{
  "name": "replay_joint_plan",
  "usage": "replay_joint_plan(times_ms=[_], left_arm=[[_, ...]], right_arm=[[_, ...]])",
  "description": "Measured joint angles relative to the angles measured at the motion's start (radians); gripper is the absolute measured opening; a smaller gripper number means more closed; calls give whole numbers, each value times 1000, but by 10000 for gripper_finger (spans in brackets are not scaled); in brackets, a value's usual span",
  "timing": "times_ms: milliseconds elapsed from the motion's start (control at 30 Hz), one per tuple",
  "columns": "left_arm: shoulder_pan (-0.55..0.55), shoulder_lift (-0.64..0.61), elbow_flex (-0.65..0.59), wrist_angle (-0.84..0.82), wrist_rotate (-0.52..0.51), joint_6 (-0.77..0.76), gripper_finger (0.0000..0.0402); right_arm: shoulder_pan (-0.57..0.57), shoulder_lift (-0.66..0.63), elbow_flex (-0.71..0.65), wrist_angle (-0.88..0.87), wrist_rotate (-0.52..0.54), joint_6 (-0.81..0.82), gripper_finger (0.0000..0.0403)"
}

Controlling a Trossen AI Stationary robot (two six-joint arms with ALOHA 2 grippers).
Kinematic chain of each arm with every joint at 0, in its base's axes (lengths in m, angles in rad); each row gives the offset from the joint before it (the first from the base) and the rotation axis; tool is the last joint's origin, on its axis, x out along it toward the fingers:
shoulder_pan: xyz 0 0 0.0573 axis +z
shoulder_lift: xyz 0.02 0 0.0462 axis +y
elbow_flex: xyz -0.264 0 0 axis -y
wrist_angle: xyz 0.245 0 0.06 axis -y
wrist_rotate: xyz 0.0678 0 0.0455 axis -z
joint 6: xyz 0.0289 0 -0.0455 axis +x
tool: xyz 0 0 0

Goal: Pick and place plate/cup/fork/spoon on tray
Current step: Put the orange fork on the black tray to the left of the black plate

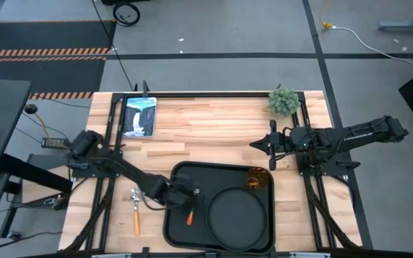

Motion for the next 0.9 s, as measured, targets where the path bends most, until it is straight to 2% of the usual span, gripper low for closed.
replay_joint_plan(times_ms=[133,400,900], left_arm=[[16,85,110,-147,70,12,15],[36,199,245,-211,114,76,17],[36,200,242,-239,121,64,28]], right_arm=[[0,11,0,0,-6,0,12],[0,21,0,8,-22,0,12],[0,29,0,12,-26,0,12]])
